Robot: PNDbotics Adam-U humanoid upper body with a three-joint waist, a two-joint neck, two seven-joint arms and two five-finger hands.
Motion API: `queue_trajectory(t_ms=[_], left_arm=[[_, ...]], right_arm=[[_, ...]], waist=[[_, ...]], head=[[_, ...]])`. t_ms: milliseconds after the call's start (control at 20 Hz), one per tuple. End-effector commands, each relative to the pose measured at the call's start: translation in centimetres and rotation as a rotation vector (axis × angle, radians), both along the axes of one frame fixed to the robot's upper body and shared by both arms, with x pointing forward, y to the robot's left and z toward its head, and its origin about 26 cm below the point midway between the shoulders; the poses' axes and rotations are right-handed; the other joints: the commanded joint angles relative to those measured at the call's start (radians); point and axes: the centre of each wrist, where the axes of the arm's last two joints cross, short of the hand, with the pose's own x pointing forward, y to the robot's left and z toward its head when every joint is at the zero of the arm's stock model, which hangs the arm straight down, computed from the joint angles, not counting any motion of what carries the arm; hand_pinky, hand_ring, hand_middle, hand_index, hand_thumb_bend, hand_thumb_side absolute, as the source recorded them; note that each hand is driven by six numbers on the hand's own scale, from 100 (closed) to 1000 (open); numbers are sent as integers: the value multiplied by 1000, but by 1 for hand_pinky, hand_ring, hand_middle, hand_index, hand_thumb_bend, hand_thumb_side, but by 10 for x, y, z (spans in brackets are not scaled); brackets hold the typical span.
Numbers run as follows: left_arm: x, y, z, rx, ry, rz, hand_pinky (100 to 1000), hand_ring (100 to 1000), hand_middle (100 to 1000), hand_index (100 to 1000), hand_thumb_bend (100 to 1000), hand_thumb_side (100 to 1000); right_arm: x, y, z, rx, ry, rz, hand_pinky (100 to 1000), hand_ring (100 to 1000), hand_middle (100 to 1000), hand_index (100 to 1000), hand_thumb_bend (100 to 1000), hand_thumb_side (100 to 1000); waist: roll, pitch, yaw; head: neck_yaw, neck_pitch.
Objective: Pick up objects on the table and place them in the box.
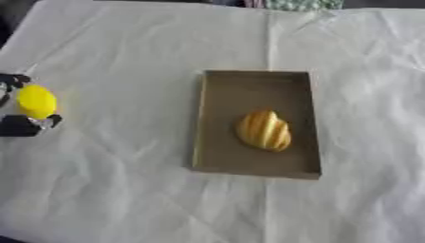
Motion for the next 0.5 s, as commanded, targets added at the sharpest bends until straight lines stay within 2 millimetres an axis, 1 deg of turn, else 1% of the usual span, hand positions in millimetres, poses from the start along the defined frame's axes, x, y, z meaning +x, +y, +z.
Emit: queue_trajectory(t_ms=[50,100,150,200,250,300,400,500], left_arm=[[4,11,6,3,-22,43,823,797,732,855,388,344],[6,12,4,-4,-25,51,786,750,675,811,299,329],[7,13,2,-12,-33,56,773,728,648,792,256,313],[7,12,2,-16,-44,56,744,679,605,749,181,273],[7,11,2,-17,-62,52,731,660,594,730,139,240],[6,9,3,-16,-80,45,728,652,583,719,114,209],[3,0,14,5,-146,17,727,638,565,707,100,196],[-3,-14,34,36,-239,-33,730,637,564,709,100,193]], right_arm=[[-3,0,6,-12,-19,6,920,844,696,857,100,562],[-3,0,6,-12,-18,7,920,844,696,857,100,563],[-3,0,6,-11,-16,7,920,844,696,857,100,563],[-3,0,6,-11,-16,8,920,844,696,857,100,562],[-3,0,6,-11,-16,7,920,844,696,857,100,562],[-3,0,6,-11,-16,7,920,844,696,857,100,562],[-3,0,6,-11,-14,7,921,845,696,857,100,562],[-3,0,6,-11,-12,8,921,845,695,857,100,562]], waist=[[2,-22,-2],[2,-22,-3],[2,-22,-3],[2,-22,-4],[1,-21,-3],[1,-21,-3],[1,-21,-2],[0,-21,1]], head=[[6,-12],[7,-12],[7,-13],[7,-13],[6,-12],[6,-11],[5,-10],[6,-8]])
